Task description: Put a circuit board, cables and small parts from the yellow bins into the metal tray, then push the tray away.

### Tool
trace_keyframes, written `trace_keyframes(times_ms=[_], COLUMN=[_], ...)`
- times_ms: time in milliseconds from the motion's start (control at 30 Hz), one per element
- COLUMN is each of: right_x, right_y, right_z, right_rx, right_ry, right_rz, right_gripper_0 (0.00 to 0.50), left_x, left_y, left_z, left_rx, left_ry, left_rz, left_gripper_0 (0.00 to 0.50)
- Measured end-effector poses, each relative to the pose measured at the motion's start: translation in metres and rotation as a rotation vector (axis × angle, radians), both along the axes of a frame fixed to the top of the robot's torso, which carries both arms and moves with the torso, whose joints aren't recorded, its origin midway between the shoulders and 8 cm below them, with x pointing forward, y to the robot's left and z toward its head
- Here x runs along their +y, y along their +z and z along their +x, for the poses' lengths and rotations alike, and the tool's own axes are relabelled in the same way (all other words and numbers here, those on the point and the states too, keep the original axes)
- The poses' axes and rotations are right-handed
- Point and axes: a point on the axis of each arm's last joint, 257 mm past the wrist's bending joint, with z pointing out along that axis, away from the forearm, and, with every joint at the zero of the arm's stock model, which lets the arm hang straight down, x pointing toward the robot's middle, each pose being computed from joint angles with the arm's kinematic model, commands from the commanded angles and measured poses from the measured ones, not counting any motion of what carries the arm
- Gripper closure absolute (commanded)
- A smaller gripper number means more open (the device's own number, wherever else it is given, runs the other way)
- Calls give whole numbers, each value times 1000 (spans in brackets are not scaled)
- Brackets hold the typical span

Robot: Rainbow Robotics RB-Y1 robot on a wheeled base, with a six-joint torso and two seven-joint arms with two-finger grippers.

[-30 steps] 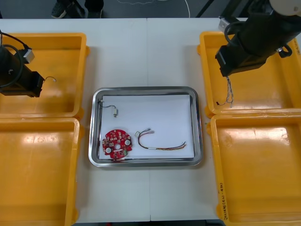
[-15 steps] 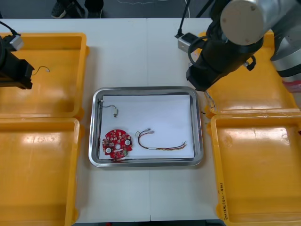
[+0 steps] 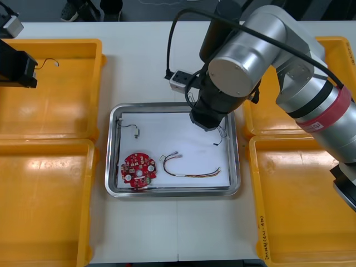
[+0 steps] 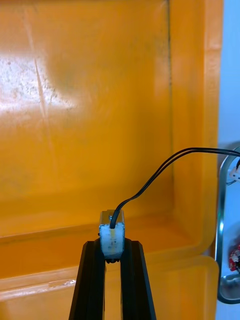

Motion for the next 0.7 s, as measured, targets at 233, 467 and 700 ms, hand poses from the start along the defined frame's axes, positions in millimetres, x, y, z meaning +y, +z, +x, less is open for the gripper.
trace_keyframes(times_ms=[233, 467, 700], right_x=[16, 27, 35], right_y=[-16, -35, -55], right_z=[-2, -7, -7], right_rx=[-49, -62, -65], right_ry=[99, 151, 198], right_rz=[-62, -87, -115], right_gripper_0=[500, 500, 500], left_x=[-29, -52, -54], left_y=[15, 8, 8], left_z=[-3, -9, -9], left_rx=[-35, -12, -11], left_ry=[123, 165, 159], left_rz=[-80, -104, -105], left_gripper_0=[500, 500, 500])
